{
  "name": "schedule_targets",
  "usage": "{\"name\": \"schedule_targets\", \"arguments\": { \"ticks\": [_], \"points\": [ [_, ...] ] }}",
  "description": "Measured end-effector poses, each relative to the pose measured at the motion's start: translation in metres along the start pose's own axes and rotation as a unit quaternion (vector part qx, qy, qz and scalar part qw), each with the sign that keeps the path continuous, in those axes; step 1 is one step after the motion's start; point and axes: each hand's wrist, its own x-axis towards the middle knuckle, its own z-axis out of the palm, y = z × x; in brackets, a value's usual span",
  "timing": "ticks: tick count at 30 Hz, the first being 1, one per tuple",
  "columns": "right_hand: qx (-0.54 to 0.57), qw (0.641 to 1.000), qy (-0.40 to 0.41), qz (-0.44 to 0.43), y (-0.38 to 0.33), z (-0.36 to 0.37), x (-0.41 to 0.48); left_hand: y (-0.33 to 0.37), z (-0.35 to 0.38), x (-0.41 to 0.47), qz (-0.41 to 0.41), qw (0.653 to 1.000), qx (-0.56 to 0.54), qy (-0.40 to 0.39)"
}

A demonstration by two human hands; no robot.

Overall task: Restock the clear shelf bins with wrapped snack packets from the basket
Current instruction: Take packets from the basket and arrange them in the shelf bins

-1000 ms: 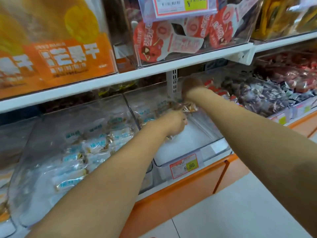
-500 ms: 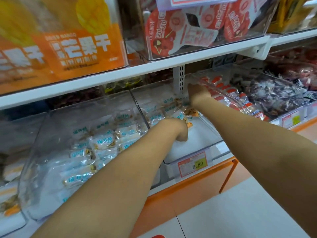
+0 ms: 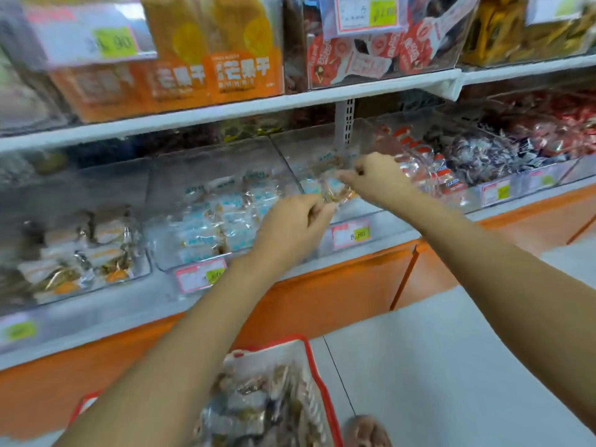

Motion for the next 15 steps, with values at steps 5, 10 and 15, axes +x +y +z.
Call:
{"name": "schedule_targets", "arguments": {
  "ticks": [5,10,15],
  "points": [
    [-0.006,0.974,-0.2,-0.103,-0.058,0.042,-0.106,-0.019,-0.013,-0.135,-0.121,0.992,-0.04,-0.022],
    [-0.052,0.898,-0.389,-0.199,-0.083,0.118,-0.212,-0.049,-0.011,-0.256,-0.23,0.963,-0.041,-0.136],
    [-0.038,0.847,-0.488,-0.207,-0.082,0.185,-0.309,-0.065,-0.013,-0.347,-0.296,0.924,-0.05,-0.238]
  ]
}}
